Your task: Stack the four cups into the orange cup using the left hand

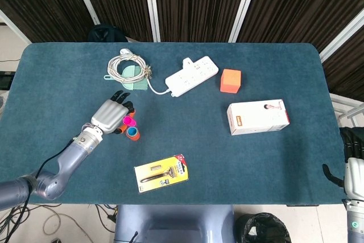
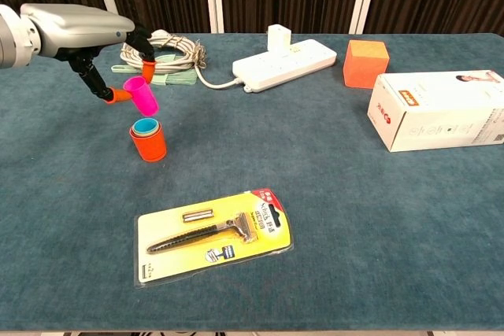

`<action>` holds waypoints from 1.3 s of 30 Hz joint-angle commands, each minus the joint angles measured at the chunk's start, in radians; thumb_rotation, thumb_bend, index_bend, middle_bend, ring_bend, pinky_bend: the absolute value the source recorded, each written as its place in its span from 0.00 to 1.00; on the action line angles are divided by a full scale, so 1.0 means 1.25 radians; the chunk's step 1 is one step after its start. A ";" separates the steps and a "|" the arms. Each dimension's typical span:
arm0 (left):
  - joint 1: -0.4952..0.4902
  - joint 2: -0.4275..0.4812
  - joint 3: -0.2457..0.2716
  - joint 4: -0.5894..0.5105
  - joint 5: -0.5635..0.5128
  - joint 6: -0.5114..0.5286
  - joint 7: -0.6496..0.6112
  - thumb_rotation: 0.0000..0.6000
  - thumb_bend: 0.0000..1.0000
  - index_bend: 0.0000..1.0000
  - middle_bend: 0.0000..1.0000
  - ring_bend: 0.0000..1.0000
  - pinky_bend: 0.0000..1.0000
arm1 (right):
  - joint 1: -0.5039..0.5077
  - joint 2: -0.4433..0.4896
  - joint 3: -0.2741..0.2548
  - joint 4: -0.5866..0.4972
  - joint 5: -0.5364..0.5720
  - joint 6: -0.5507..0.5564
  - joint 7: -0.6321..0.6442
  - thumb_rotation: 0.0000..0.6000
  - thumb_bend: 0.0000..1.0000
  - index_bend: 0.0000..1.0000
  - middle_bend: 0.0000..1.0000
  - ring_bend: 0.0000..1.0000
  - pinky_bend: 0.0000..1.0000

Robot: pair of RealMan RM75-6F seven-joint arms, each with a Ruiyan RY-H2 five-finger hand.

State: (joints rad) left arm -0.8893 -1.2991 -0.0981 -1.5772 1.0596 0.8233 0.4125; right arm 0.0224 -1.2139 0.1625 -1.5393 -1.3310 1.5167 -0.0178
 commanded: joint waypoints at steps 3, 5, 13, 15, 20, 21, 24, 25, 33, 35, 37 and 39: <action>-0.001 0.026 0.006 -0.058 0.015 0.013 0.026 1.00 0.35 0.47 0.27 0.00 0.00 | -0.001 0.002 0.000 -0.003 -0.003 0.002 0.002 1.00 0.34 0.09 0.04 0.09 0.04; 0.001 0.031 0.010 -0.074 0.019 0.019 0.034 1.00 0.35 0.47 0.27 0.00 0.00 | -0.002 0.003 0.000 -0.004 -0.003 0.004 0.003 1.00 0.34 0.09 0.04 0.09 0.04; 0.005 0.038 0.017 -0.092 0.014 0.029 0.052 1.00 0.35 0.47 0.27 0.00 0.00 | -0.004 0.006 0.001 -0.007 -0.003 0.007 0.005 1.00 0.34 0.09 0.04 0.09 0.04; 0.005 0.039 0.019 -0.091 0.010 0.029 0.055 1.00 0.35 0.47 0.27 0.00 0.00 | -0.003 0.006 0.000 -0.006 -0.003 0.005 0.005 1.00 0.34 0.09 0.04 0.09 0.04; 0.007 0.036 0.025 -0.087 0.003 0.028 0.062 1.00 0.35 0.47 0.27 0.00 0.00 | -0.002 0.005 0.001 -0.004 -0.001 0.003 0.004 1.00 0.34 0.09 0.04 0.09 0.04; 0.008 0.034 0.027 -0.084 0.002 0.028 0.062 1.00 0.35 0.47 0.27 0.00 0.00 | -0.002 0.005 0.001 -0.004 0.000 0.003 0.004 1.00 0.34 0.09 0.04 0.09 0.04; 0.009 0.030 0.029 -0.077 -0.001 0.027 0.064 1.00 0.35 0.47 0.27 0.00 0.00 | -0.002 0.004 0.001 -0.003 0.000 0.002 0.004 1.00 0.34 0.09 0.04 0.09 0.04; 0.009 0.029 0.030 -0.075 -0.002 0.027 0.064 1.00 0.35 0.47 0.27 0.00 0.00 | -0.002 0.004 0.001 -0.002 0.000 0.002 0.004 1.00 0.34 0.09 0.04 0.09 0.04; 0.006 0.010 0.034 -0.051 -0.014 0.023 0.077 1.00 0.35 0.46 0.26 0.00 0.00 | -0.002 0.002 0.001 0.001 0.002 0.000 0.005 1.00 0.34 0.09 0.04 0.09 0.04; 0.003 0.004 0.034 -0.047 -0.017 0.020 0.079 1.00 0.35 0.46 0.25 0.00 0.00 | -0.002 0.003 0.002 0.001 0.005 -0.001 0.007 1.00 0.34 0.09 0.04 0.09 0.04; 0.001 -0.001 0.033 -0.043 -0.018 0.019 0.080 1.00 0.35 0.46 0.25 0.00 0.00 | -0.003 0.004 0.002 0.001 0.004 0.001 0.008 1.00 0.34 0.09 0.04 0.09 0.04; 0.000 -0.006 0.033 -0.040 -0.019 0.018 0.081 1.00 0.35 0.46 0.25 0.00 0.00 | -0.004 0.004 0.003 0.001 0.003 0.003 0.009 1.00 0.34 0.09 0.04 0.09 0.04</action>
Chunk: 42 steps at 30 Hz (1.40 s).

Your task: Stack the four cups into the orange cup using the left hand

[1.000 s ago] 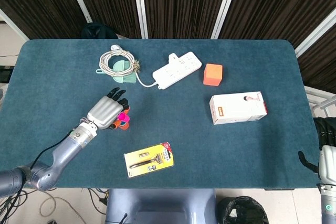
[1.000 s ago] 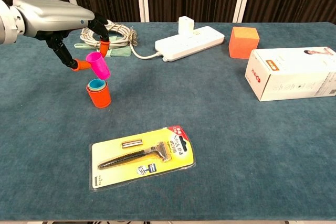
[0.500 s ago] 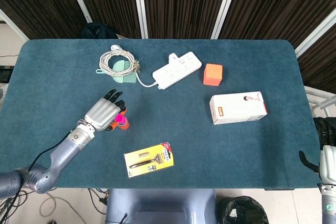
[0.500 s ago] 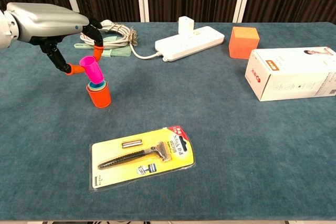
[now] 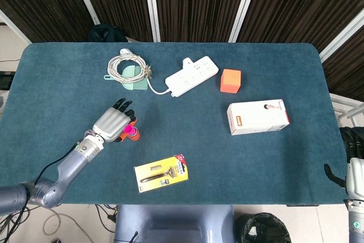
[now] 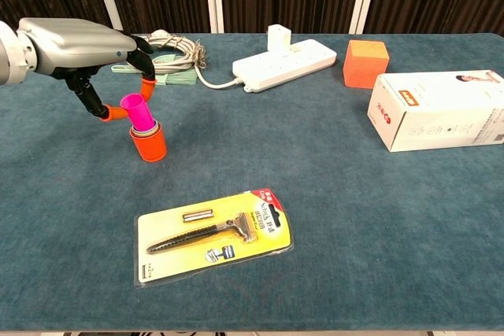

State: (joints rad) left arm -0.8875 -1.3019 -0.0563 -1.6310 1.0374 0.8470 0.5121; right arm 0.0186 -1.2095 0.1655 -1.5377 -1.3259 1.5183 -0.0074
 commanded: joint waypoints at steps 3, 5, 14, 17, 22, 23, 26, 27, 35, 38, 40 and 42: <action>-0.003 -0.010 0.002 0.008 -0.005 -0.004 0.006 1.00 0.35 0.43 0.24 0.00 0.00 | -0.002 0.002 0.001 -0.001 -0.002 0.003 0.004 1.00 0.34 0.09 0.04 0.09 0.04; -0.004 -0.011 0.005 0.011 -0.008 -0.006 0.011 1.00 0.33 0.36 0.23 0.00 0.00 | -0.002 0.003 0.001 -0.001 -0.001 0.003 0.005 1.00 0.34 0.09 0.04 0.09 0.04; -0.011 -0.004 0.017 0.005 -0.043 -0.009 0.054 1.00 0.27 0.10 0.16 0.00 0.00 | -0.002 0.004 0.001 0.000 -0.001 0.001 0.006 1.00 0.34 0.09 0.04 0.09 0.04; -0.012 0.003 0.015 -0.006 -0.050 -0.004 0.058 1.00 0.26 0.07 0.14 0.00 0.00 | -0.002 0.004 0.001 -0.002 -0.001 0.002 0.005 1.00 0.34 0.09 0.04 0.09 0.04; 0.013 0.032 -0.008 -0.054 -0.035 0.069 0.038 1.00 0.25 0.07 0.14 0.00 0.00 | -0.002 0.006 0.001 -0.003 -0.001 0.001 0.011 1.00 0.34 0.09 0.04 0.09 0.04; 0.020 0.038 -0.009 -0.062 -0.030 0.083 0.034 1.00 0.25 0.07 0.14 0.00 0.00 | -0.002 0.006 0.001 -0.003 -0.002 0.001 0.012 1.00 0.34 0.09 0.04 0.09 0.04; 0.060 0.077 -0.007 -0.104 0.000 0.158 0.022 1.00 0.24 0.07 0.13 0.00 0.00 | -0.002 0.008 0.000 -0.004 -0.005 -0.002 0.021 1.00 0.34 0.09 0.04 0.09 0.04; 0.082 0.096 -0.004 -0.124 0.014 0.194 0.012 1.00 0.24 0.07 0.13 0.00 0.00 | -0.001 0.009 -0.001 -0.005 -0.006 -0.004 0.026 1.00 0.34 0.09 0.04 0.09 0.04; 0.234 0.207 0.040 -0.234 0.157 0.407 -0.091 1.00 0.24 0.09 0.13 0.00 0.00 | 0.005 0.016 -0.016 -0.009 -0.043 -0.012 0.048 1.00 0.34 0.09 0.04 0.09 0.04; 0.295 0.243 0.073 -0.253 0.226 0.474 -0.154 1.00 0.24 0.10 0.13 0.00 0.00 | 0.006 0.020 -0.022 -0.012 -0.061 -0.009 0.059 1.00 0.34 0.09 0.04 0.09 0.04; 0.326 0.262 0.097 -0.253 0.261 0.499 -0.179 1.00 0.24 0.10 0.13 0.00 0.00 | 0.006 0.025 -0.025 -0.012 -0.070 -0.007 0.066 1.00 0.34 0.09 0.04 0.09 0.04; 0.354 0.278 0.121 -0.247 0.290 0.516 -0.197 1.00 0.24 0.10 0.13 0.00 0.00 | 0.006 0.033 -0.031 -0.010 -0.080 -0.010 0.072 1.00 0.34 0.09 0.04 0.09 0.04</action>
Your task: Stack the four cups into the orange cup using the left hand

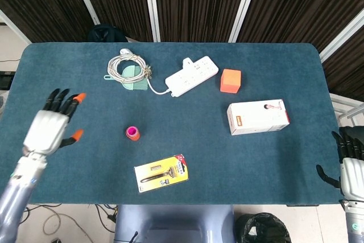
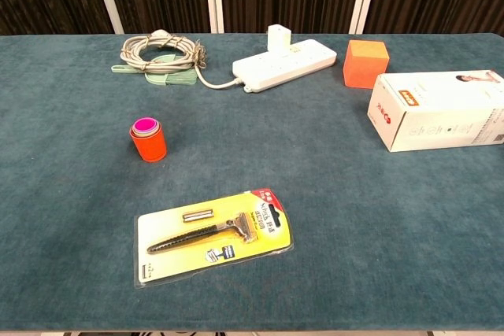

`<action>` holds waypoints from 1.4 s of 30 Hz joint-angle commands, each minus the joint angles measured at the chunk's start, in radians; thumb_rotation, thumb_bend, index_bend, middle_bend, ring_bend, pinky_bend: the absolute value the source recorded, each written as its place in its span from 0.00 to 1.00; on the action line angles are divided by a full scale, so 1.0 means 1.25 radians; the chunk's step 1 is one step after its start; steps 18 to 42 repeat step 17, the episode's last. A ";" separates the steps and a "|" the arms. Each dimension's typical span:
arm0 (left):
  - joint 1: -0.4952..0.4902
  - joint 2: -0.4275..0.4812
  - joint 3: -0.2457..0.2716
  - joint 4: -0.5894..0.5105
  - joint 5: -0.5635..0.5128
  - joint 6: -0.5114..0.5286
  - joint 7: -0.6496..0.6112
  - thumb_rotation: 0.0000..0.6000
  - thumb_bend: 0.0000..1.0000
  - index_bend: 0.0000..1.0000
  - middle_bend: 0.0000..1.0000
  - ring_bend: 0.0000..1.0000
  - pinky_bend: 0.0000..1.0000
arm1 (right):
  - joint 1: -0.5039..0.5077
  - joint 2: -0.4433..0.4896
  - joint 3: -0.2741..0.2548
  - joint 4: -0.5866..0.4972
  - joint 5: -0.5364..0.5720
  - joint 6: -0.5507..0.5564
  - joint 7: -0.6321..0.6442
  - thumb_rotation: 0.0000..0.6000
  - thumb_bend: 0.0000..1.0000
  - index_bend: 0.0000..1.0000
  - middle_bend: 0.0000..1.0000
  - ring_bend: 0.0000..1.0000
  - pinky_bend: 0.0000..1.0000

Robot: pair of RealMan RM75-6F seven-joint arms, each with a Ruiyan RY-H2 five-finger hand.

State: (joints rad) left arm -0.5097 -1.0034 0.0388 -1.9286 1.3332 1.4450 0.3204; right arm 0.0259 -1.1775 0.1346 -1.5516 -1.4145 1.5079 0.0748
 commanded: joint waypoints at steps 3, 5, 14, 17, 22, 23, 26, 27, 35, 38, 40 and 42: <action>0.089 0.063 0.073 -0.002 0.092 0.065 -0.075 1.00 0.24 0.10 0.13 0.00 0.00 | 0.000 0.024 -0.015 0.003 -0.033 0.002 0.024 1.00 0.34 0.09 0.04 0.09 0.04; 0.107 0.072 0.081 0.002 0.110 0.082 -0.096 1.00 0.24 0.10 0.13 0.00 0.00 | -0.001 0.031 -0.016 0.003 -0.050 0.013 0.037 1.00 0.34 0.09 0.04 0.09 0.04; 0.150 0.092 0.101 0.027 0.161 0.103 -0.132 1.00 0.24 0.12 0.13 0.00 0.00 | -0.004 0.035 -0.030 0.005 -0.138 0.076 0.057 1.00 0.34 0.09 0.04 0.09 0.04; 0.154 0.091 0.097 0.033 0.161 0.098 -0.140 1.00 0.24 0.12 0.13 0.00 0.00 | -0.008 0.035 -0.032 0.000 -0.143 0.086 0.054 1.00 0.34 0.09 0.04 0.09 0.04; 0.154 0.091 0.097 0.033 0.161 0.098 -0.140 1.00 0.24 0.12 0.13 0.00 0.00 | -0.008 0.035 -0.032 0.000 -0.143 0.086 0.054 1.00 0.34 0.09 0.04 0.09 0.04; 0.154 0.091 0.097 0.033 0.161 0.098 -0.140 1.00 0.24 0.12 0.13 0.00 0.00 | -0.008 0.035 -0.032 0.000 -0.143 0.086 0.054 1.00 0.34 0.09 0.04 0.09 0.04; 0.154 0.091 0.097 0.033 0.161 0.098 -0.140 1.00 0.24 0.12 0.13 0.00 0.00 | -0.008 0.035 -0.032 0.000 -0.143 0.086 0.054 1.00 0.34 0.09 0.04 0.09 0.04; 0.154 0.091 0.097 0.033 0.161 0.098 -0.140 1.00 0.24 0.12 0.13 0.00 0.00 | -0.008 0.035 -0.032 0.000 -0.143 0.086 0.054 1.00 0.34 0.09 0.04 0.09 0.04; 0.154 0.091 0.097 0.033 0.161 0.098 -0.140 1.00 0.24 0.12 0.13 0.00 0.00 | -0.008 0.035 -0.032 0.000 -0.143 0.086 0.054 1.00 0.34 0.09 0.04 0.09 0.04; 0.154 0.091 0.097 0.033 0.161 0.098 -0.140 1.00 0.24 0.12 0.13 0.00 0.00 | -0.008 0.035 -0.032 0.000 -0.143 0.086 0.054 1.00 0.34 0.09 0.04 0.09 0.04; 0.154 0.091 0.097 0.033 0.161 0.098 -0.140 1.00 0.24 0.12 0.13 0.00 0.00 | -0.008 0.035 -0.032 0.000 -0.143 0.086 0.054 1.00 0.34 0.09 0.04 0.09 0.04; 0.154 0.091 0.097 0.033 0.161 0.098 -0.140 1.00 0.24 0.12 0.13 0.00 0.00 | -0.008 0.035 -0.032 0.000 -0.143 0.086 0.054 1.00 0.34 0.09 0.04 0.09 0.04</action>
